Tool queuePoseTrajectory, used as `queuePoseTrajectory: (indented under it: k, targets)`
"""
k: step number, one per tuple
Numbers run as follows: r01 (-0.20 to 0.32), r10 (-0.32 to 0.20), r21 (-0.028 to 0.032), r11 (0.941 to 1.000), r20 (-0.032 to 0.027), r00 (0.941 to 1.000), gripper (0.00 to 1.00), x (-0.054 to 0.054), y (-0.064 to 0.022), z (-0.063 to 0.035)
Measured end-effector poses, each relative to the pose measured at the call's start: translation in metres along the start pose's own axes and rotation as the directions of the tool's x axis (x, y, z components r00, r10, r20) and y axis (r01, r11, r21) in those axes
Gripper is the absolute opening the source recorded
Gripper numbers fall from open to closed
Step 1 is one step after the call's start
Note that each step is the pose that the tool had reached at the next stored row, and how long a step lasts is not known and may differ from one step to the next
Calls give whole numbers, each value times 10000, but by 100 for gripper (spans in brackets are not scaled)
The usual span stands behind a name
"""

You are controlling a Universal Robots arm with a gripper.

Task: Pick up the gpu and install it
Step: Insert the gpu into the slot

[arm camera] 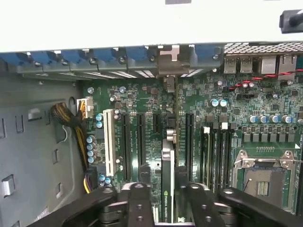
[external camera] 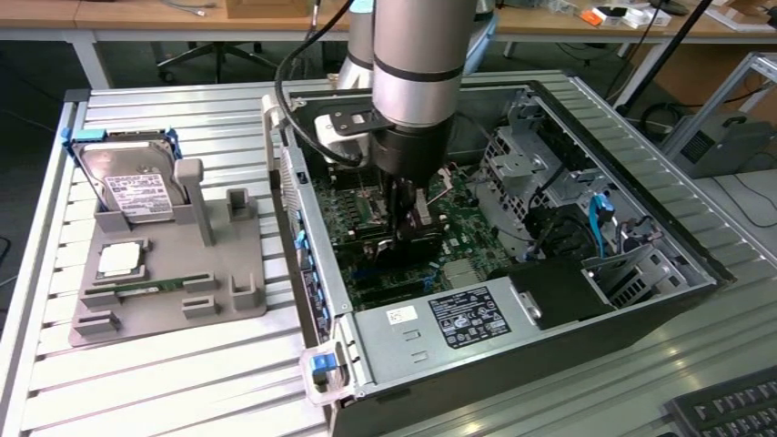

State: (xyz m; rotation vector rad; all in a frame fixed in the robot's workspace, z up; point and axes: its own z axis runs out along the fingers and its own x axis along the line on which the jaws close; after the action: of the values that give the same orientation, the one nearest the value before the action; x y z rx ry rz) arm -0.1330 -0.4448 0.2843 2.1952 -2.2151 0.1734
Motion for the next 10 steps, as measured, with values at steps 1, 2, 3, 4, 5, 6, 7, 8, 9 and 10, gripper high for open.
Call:
queuePoseTrajectory:
  k: [1,2,3,4,5,6,7,8,9,10]
  targets:
    - [8,-8,-14,10000,-4,10000,25,-7,-11,0]
    - [20,-20,-31,10000,-4,10000,19,-13,-26,0]
    - [37,-37,-57,10000,-2,10000,13,-16,-56,2]
    - [52,-52,-83,10000,-1,10000,13,-18,-86,4]
    - [78,-78,-160,9998,0,10000,11,-20,-167,10]
    - [95,-95,-238,9997,0,10000,11,-20,-243,15]
    - [106,-106,-285,9995,1,9999,11,-21,-288,19]
    - [113,-113,-335,9994,2,9999,11,-22,-333,22]
    - [124,-124,-403,9991,2,9999,11,-23,-396,27]
    - [136,-136,-476,9988,4,9999,11,-24,-463,33]
